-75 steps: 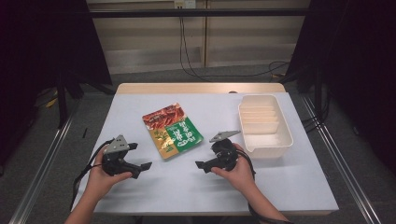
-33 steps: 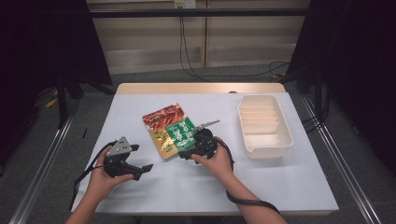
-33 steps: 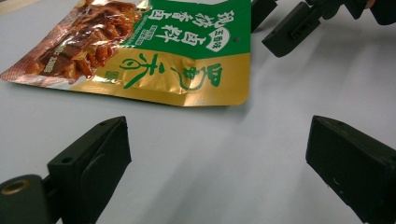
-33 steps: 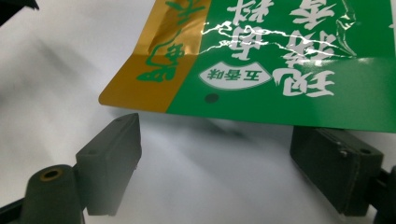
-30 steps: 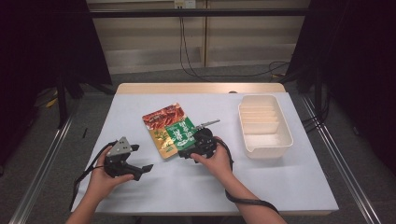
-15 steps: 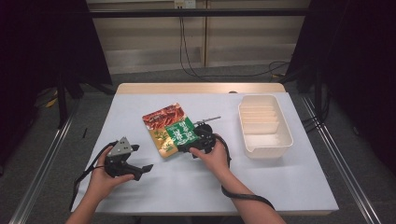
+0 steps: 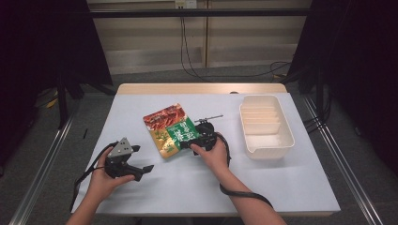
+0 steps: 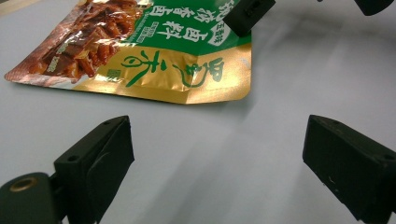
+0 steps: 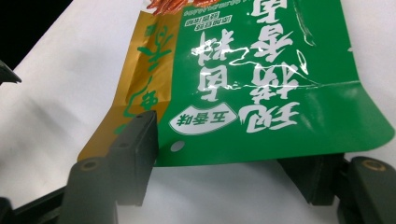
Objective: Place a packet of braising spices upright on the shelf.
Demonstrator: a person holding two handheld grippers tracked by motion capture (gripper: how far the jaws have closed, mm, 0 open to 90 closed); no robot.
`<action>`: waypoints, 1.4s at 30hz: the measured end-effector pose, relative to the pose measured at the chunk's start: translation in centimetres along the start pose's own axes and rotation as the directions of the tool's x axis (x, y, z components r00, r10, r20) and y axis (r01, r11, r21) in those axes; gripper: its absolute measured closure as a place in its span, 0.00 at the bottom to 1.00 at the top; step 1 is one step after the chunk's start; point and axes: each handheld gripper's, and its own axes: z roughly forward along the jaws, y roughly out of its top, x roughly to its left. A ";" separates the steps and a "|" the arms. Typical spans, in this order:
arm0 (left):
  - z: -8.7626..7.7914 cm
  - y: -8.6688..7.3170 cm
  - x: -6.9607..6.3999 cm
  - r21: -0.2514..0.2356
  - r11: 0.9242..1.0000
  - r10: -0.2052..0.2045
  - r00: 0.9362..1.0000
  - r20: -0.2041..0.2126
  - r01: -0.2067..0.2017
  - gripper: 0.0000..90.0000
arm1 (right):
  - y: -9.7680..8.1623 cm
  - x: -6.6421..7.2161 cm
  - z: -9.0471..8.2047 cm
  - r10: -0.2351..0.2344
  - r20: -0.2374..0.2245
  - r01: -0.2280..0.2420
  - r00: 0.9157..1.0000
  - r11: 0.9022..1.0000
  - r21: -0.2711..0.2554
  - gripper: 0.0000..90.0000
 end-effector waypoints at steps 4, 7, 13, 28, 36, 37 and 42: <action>0.0 0.0 0.0 0.013 1.000 0.018 1.000 -0.009 -0.018 0.10 | 0.1 -0.1 0.0 0.027 0.005 -0.027 1.000 1.000 0.001 0.42; 0.0 0.0 0.0 0.003 1.000 0.004 1.000 -0.008 -0.004 0.10 | 0.1 -0.2 0.0 0.044 0.009 -0.044 0.999 0.999 -0.004 0.46; 0.0 0.0 0.0 0.011 1.000 0.020 1.000 -0.018 -0.020 0.11 | 0.1 -0.4 0.1 0.091 0.019 -0.091 0.996 0.996 -0.011 0.66; 0.1 0.0 -0.1 0.021 0.999 0.030 0.999 -0.024 -0.030 0.11 | 1.3 -1.2 -1.6 0.129 0.020 -0.128 0.991 0.991 -0.035 1.00; 0.3 -0.1 -0.2 0.026 0.999 0.018 1.000 -0.018 -0.018 0.11 | 1.2 -2.9 -2.2 0.164 0.025 -0.164 0.986 0.986 -0.015 1.00; 0.3 -0.1 -0.2 0.034 0.999 0.032 0.999 -0.020 -0.031 0.11 | 1.2 -2.9 -2.2 0.166 0.025 -0.165 0.986 0.986 -0.018 1.00; 0.4 -0.1 -0.2 0.038 0.999 0.032 0.999 -0.015 -0.032 0.11 | 1.2 -2.6 -1.9 0.178 0.042 -0.177 0.983 0.984 -0.038 0.87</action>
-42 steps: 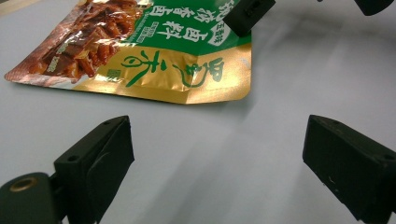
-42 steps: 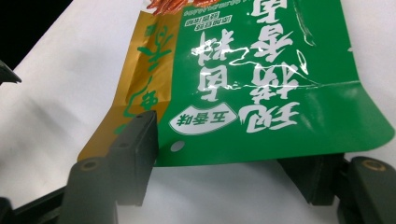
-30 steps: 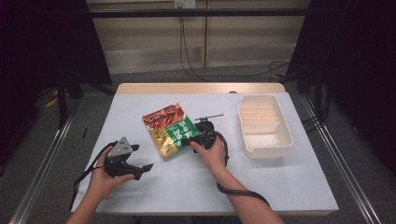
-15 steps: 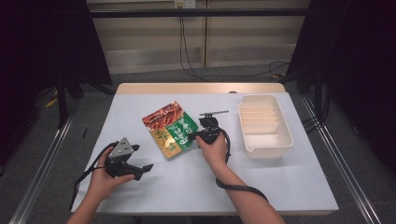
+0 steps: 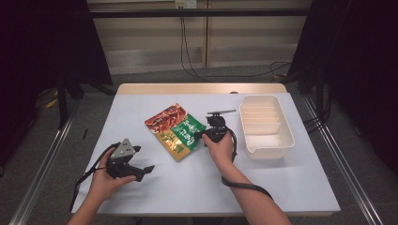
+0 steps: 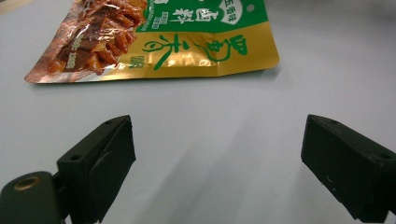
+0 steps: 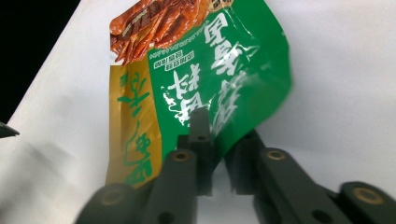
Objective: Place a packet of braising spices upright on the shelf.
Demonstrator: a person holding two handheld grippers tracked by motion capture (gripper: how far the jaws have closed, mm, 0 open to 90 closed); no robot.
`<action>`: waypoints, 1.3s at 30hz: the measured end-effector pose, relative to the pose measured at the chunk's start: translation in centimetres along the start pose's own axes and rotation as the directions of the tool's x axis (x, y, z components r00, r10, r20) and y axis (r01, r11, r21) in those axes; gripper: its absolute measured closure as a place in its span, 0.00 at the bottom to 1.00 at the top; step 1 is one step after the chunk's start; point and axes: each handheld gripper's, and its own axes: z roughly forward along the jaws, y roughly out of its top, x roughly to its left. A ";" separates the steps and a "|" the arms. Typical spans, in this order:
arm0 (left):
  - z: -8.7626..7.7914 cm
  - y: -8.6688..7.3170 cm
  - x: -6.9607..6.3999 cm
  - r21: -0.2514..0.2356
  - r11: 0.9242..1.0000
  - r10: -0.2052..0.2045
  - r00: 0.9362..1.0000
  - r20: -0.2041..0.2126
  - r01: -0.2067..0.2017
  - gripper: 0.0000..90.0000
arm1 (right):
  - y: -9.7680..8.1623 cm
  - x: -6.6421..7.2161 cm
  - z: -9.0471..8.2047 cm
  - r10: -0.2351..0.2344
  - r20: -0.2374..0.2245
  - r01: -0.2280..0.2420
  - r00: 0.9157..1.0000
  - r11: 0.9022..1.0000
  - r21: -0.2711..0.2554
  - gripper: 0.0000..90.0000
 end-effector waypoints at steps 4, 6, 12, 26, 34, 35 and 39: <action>0.1 -0.1 -0.1 -0.004 1.000 -0.004 1.000 0.002 0.004 0.11 | -0.2 0.5 0.8 0.006 -0.001 -0.006 1.000 1.000 0.015 0.78; 0.0 0.0 -0.1 -0.008 1.000 -0.007 1.000 -0.001 0.007 0.11 | -0.4 0.8 1.3 0.014 -0.006 -0.014 1.000 0.999 0.030 0.80; -0.1 -0.1 0.0 -0.009 1.000 -0.005 1.000 -0.005 0.005 0.11 | -0.2 1.5 1.5 -0.017 0.011 0.016 1.000 0.998 0.060 0.98; -0.2 0.0 -0.1 -0.005 1.000 -0.006 1.000 -0.006 0.006 0.11 | 3.1 2.5 -2.2 -0.069 0.023 0.065 0.997 0.989 0.132 1.00; -0.3 0.0 0.0 -0.002 1.000 -0.007 1.000 -0.005 0.007 0.11 | 6.4 4.0 -5.0 -0.131 0.059 0.114 0.990 0.965 0.235 1.00; -0.2 0.0 -0.1 -0.010 1.000 -0.009 1.000 -0.002 0.009 0.11 | 6.8 4.1 -5.4 -0.140 0.061 0.121 0.988 0.963 0.241 1.00; 0.0 0.0 -0.1 -0.010 1.000 -0.006 1.000 0.005 0.006 0.11 | 8.8 5.0 -7.0 -0.167 0.079 0.140 0.983 0.951 0.274 1.00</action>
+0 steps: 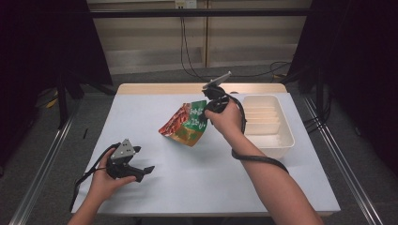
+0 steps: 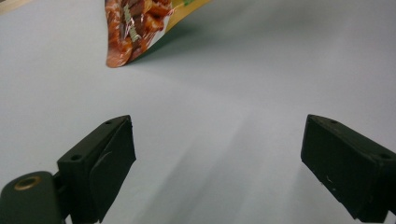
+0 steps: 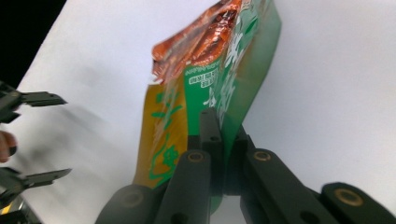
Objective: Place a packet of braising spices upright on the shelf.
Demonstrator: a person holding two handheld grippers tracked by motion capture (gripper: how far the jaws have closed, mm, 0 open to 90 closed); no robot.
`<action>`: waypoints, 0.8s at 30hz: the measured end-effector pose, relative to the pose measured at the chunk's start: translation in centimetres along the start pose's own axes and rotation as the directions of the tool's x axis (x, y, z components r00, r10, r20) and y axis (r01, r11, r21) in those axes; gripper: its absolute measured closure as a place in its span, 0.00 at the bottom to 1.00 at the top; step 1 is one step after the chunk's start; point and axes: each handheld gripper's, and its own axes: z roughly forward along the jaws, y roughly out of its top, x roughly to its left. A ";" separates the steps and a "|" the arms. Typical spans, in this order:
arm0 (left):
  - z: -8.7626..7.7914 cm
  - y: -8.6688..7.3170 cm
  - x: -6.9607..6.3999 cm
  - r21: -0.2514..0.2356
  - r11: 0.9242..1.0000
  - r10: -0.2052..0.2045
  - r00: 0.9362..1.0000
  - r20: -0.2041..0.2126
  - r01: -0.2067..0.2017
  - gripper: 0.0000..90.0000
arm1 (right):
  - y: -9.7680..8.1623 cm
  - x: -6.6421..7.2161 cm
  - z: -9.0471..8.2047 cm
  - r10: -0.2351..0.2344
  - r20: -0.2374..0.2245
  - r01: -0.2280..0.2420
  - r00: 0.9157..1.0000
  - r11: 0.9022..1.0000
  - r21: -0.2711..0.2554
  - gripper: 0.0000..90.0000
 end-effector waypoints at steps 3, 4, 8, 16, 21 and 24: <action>-0.2 0.1 0.1 0.003 1.000 0.003 1.000 -0.002 -0.003 0.11 | 1.4 0.5 -1.8 -0.036 0.018 0.036 0.999 0.999 0.037 1.00; -0.2 0.1 0.1 0.003 1.000 0.003 1.000 -0.002 -0.003 0.11 | 1.7 0.6 -2.2 -0.041 0.018 0.039 0.999 0.998 0.054 1.00; -0.1 0.0 0.0 -0.001 1.000 0.005 1.000 0.001 -0.005 0.12 | 3.2 1.1 -3.7 -0.083 0.032 0.078 0.996 0.987 0.141 1.00; -0.3 0.1 0.0 0.003 1.000 0.012 1.000 -0.014 -0.012 0.12 | 4.8 1.9 -6.1 -0.157 0.031 0.147 0.987 0.968 0.204 1.00; -0.2 0.0 0.1 -0.002 1.000 0.008 1.000 -0.008 -0.008 0.12 | 5.3 2.3 -7.9 -0.227 0.042 0.205 0.973 0.932 0.298 1.00; -0.2 0.0 0.0 -0.008 1.000 0.006 1.000 -0.005 -0.006 0.12 | 5.6 2.8 -9.1 -0.270 0.071 0.231 0.960 0.910 0.346 1.00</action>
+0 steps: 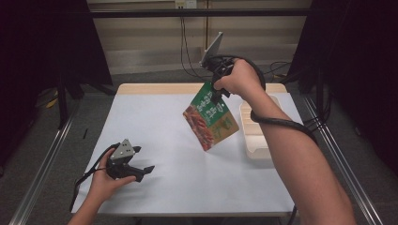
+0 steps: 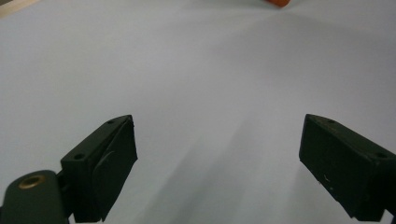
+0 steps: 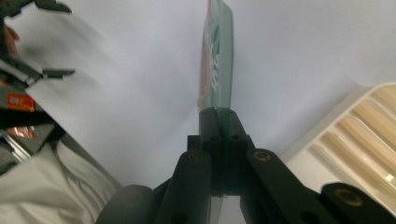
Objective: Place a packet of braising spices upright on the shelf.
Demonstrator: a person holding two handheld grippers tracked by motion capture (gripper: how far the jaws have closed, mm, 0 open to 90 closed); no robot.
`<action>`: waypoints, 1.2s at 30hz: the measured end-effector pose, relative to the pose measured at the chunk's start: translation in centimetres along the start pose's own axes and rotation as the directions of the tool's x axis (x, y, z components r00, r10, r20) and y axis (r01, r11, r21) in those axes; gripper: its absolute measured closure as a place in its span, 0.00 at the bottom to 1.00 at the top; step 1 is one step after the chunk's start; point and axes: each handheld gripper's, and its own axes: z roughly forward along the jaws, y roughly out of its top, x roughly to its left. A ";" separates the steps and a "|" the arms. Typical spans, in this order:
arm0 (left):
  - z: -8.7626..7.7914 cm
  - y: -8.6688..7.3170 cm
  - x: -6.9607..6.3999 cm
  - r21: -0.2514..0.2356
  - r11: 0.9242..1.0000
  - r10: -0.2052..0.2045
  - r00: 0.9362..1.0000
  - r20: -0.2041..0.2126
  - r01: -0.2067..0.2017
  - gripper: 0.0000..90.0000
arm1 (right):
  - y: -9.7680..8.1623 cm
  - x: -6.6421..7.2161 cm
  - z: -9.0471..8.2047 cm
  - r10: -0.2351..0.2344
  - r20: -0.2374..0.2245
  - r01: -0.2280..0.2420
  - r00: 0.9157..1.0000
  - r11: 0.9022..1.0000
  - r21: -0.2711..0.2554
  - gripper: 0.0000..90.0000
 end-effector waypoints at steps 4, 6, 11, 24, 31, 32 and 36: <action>-0.1 0.0 0.0 -0.008 1.000 -0.005 1.000 0.002 0.005 0.12 | -0.5 0.1 -1.6 -0.036 0.038 0.035 0.999 0.999 0.027 1.00; -0.2 0.0 0.0 -0.004 1.000 0.000 1.000 -0.001 0.000 0.12 | -1.1 -0.1 -2.6 -0.046 0.045 0.045 0.998 0.999 0.031 1.00; -0.2 0.1 0.0 0.002 1.000 -0.004 1.000 -0.001 0.004 0.12 | -1.9 -0.5 -3.6 -0.052 0.057 0.050 0.997 0.998 0.037 1.00; -0.3 0.1 0.0 -0.006 1.000 -0.006 1.000 -0.012 0.006 0.12 | -3.8 -1.8 -5.5 -0.090 0.074 0.086 0.993 0.995 0.051 1.00; -0.3 0.0 0.0 -0.007 1.000 -0.005 1.000 -0.013 0.005 0.12 | -4.8 -2.8 -6.3 -0.096 0.089 0.093 0.991 0.995 0.035 1.00; -0.3 0.0 0.0 -0.005 1.000 -0.003 1.000 -0.015 0.002 0.12 | -4.9 -2.8 -6.4 -0.091 0.084 0.087 0.992 0.995 0.041 1.00; -0.3 0.0 0.0 -0.005 1.000 -0.005 1.000 -0.017 0.005 0.12 | -5.6 -3.3 -6.9 -0.097 0.101 0.095 0.990 0.995 0.031 1.00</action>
